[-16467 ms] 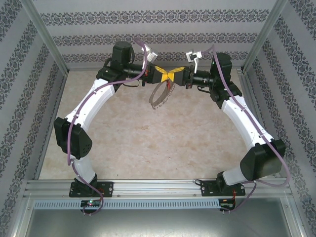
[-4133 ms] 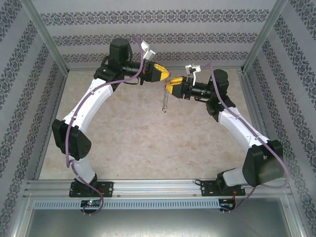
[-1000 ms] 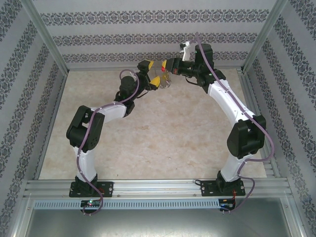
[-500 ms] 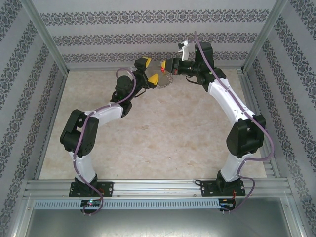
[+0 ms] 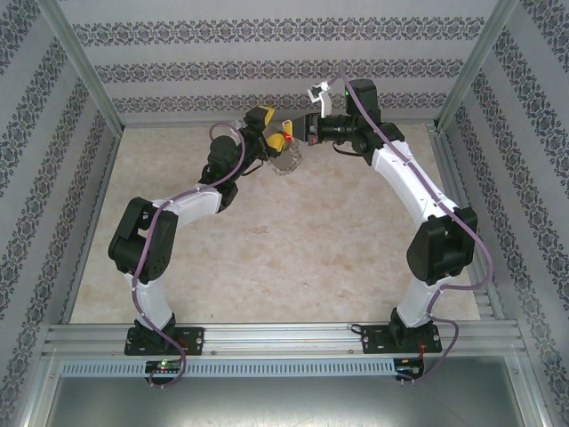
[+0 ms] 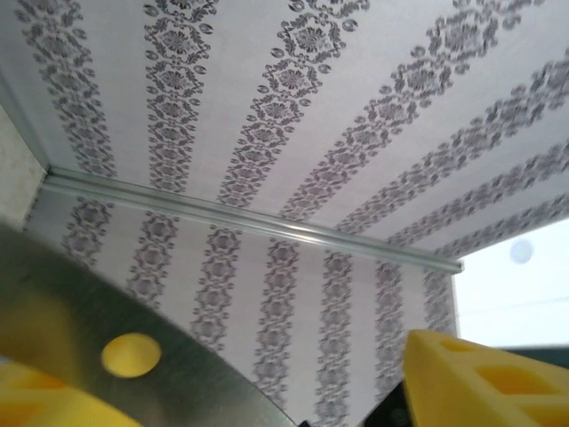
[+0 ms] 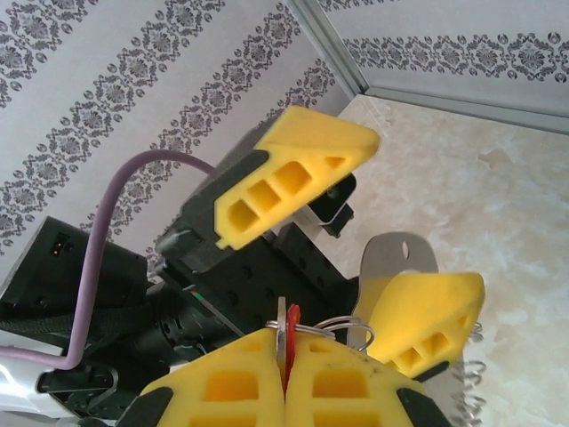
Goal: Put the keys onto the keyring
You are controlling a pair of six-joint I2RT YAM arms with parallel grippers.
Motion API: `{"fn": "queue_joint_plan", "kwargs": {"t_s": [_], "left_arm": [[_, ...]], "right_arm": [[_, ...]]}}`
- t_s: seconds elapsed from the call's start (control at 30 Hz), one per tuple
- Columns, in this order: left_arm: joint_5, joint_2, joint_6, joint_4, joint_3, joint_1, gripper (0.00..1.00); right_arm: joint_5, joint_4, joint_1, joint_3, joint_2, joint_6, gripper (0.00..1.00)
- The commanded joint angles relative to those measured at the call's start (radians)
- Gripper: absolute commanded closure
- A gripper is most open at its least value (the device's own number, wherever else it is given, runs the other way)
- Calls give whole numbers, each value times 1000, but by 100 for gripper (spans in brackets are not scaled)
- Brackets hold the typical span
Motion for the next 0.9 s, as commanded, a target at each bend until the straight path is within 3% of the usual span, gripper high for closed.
{"fn": "queue_joint_plan", "kwargs": {"t_s": [0.0,0.1,0.23,0.37,0.43,0.6,0.67,0.87], "left_arm": [[4,16,11,40,16,-4,39],[10,24,9,32,23,-5,35],[18,26,11,12,30,-5,21],[31,24,18,-14,34,-5,21],[38,30,18,-13,34,-5,27],[54,40,20,2,33,-7,59],[53,40,21,4,28,-8,67],[47,33,30,-11,18,-9,79]], "right_arm": [[-37,9,7,47,-18,-38,100],[-43,-3,11,60,-19,-46,100],[-46,-37,15,76,-21,-79,100],[-34,-101,23,90,-28,-170,100],[-15,-130,30,89,-37,-229,100],[4,-157,35,91,-45,-288,100],[7,-158,35,92,-45,-293,100],[25,-169,26,97,-38,-293,100]]}}
